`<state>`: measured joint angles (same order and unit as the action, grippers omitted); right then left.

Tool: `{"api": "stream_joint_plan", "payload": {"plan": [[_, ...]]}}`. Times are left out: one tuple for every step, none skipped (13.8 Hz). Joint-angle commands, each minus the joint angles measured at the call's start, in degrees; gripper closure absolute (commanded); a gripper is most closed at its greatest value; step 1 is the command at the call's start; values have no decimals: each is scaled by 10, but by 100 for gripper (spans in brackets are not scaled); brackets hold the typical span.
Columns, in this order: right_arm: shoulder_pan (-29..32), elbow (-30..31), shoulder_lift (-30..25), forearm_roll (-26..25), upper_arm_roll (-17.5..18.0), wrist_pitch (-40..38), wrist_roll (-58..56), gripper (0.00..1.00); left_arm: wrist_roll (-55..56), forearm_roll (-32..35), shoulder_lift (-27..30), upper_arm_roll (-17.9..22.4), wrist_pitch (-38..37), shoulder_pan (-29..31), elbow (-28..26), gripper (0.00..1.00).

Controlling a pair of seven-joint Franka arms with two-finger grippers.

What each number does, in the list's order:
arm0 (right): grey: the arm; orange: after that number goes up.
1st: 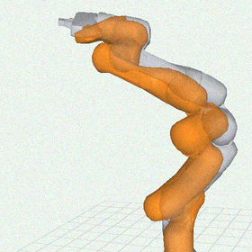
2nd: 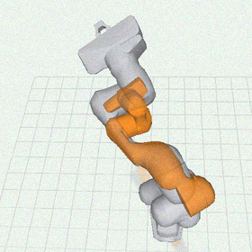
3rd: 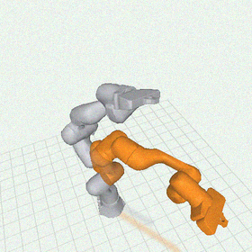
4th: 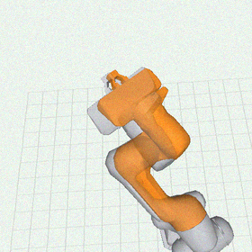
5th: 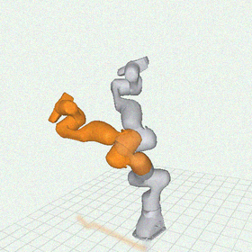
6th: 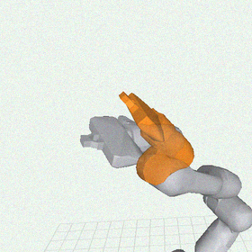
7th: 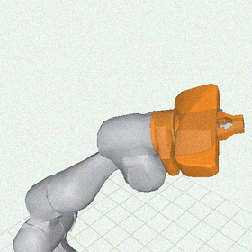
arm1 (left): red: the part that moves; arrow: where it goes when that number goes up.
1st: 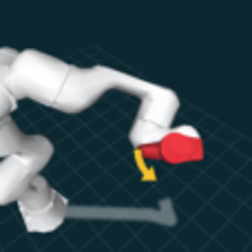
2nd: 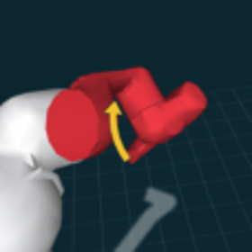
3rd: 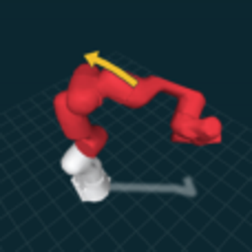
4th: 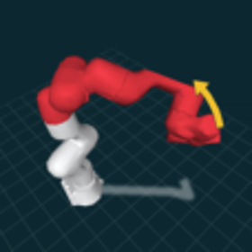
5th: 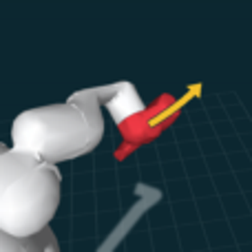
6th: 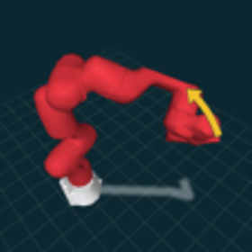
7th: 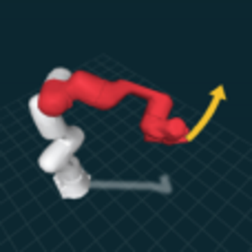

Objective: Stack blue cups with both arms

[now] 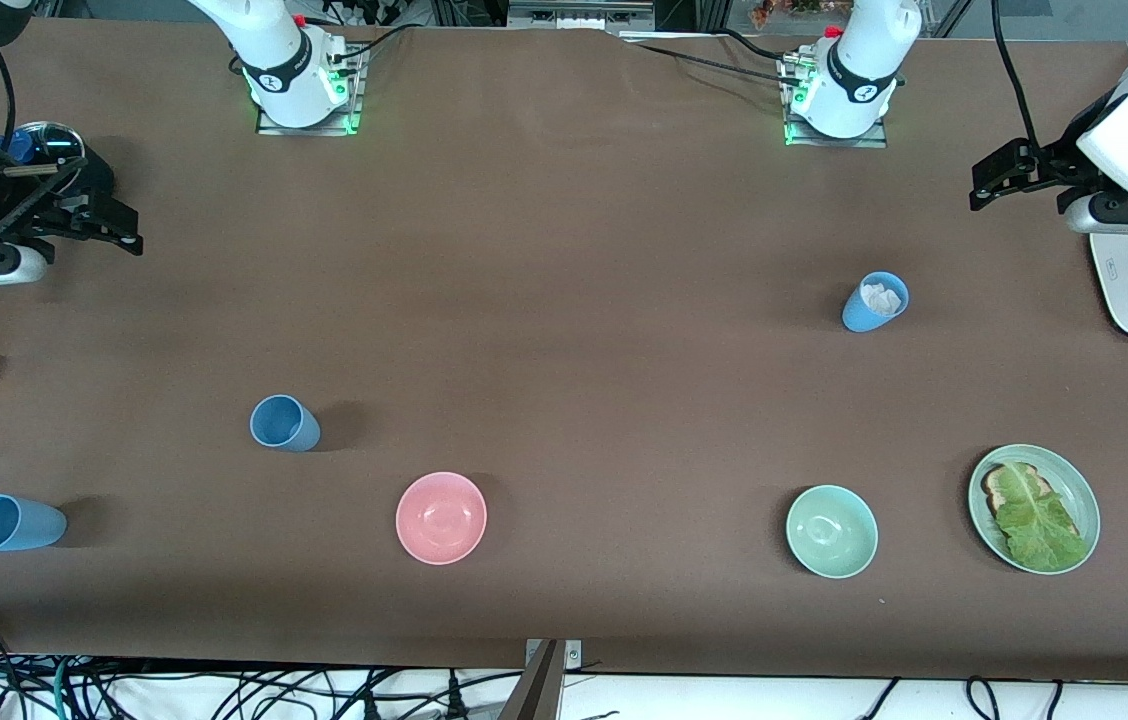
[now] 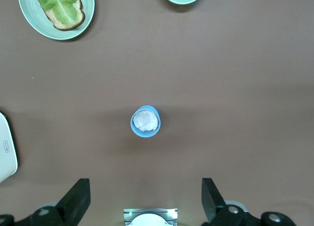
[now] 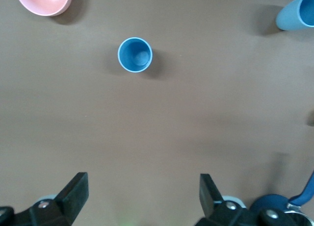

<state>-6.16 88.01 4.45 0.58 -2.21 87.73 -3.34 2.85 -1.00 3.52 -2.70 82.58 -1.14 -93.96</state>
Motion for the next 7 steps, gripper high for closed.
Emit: {"api": "stream_joint_plan", "payload": {"plan": [[0, -5, 3, 12, 2, 2, -4, 0, -7, -4, -1, -3, -7, 4, 7, 0], [0, -6, 3, 12, 1, 2, -4, 0, -7, -4, -1, -3, -7, 4, 7, 0], [1, -6, 2, 13, 2, 1, -2, 0, -7, -4, -1, -3, -6, 4, 7, 0], [1, -6, 1, 12, 1, -4, -1, 0, -7, -4, -1, -3, -6, 4, 8, 0], [1, -6, 1, 11, 1, -2, -1, 0, -7, -4, -1, -3, -6, 4, 7, 0], [0, -6, 2, 8, 1, 2, 0, 0, -7, -4, -1, -3, -6, 4, 7, 0], [0, -6, 3, 9, 1, 3, 0, 0, -7, -4, -1, -3, -6, 4, 8, 0]]}}
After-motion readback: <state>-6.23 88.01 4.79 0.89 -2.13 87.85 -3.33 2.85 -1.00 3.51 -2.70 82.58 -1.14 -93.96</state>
